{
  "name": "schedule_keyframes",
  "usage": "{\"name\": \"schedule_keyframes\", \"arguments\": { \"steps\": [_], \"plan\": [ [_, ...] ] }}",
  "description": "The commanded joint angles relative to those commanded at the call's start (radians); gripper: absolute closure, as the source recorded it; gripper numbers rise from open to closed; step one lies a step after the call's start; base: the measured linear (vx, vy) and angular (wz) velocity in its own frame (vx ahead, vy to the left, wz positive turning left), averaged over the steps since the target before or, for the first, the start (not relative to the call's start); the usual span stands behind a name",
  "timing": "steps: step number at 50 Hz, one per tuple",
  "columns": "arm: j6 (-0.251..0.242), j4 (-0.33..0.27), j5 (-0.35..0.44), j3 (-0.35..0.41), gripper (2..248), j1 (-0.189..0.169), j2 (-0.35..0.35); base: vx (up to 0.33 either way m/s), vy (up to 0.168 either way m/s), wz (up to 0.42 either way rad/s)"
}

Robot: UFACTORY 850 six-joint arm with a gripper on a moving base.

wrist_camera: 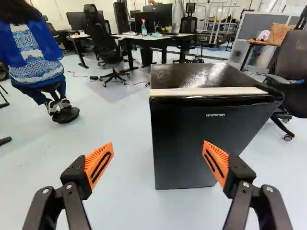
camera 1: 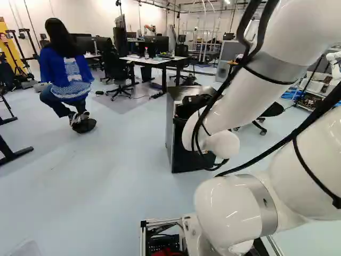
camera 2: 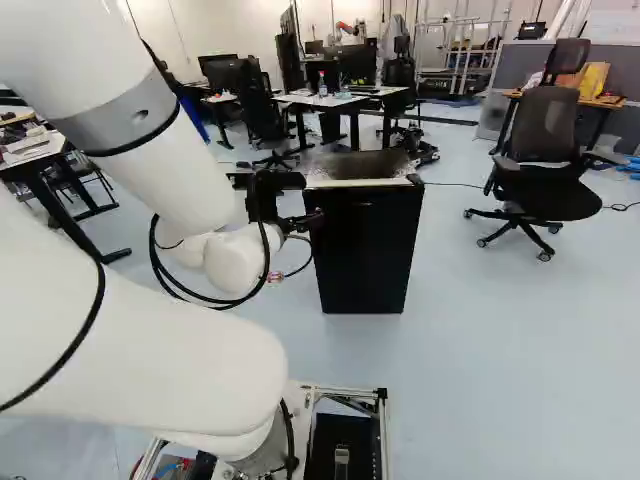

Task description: Grab a drink from the fridge

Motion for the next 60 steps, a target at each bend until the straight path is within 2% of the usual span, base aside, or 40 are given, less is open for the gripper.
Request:
{"name": "schedule_keyframes", "arguments": {
  "steps": [30, 60],
  "plan": [
    [0.000, 0.013, 0.004, -0.002, 3, 0.006, -0.002, 0.008, 0.009, -0.001],
    [0.000, 0.185, 0.090, -0.049, 3, 0.106, -0.057, 0.000, 0.000, 0.000]
  ]
}}
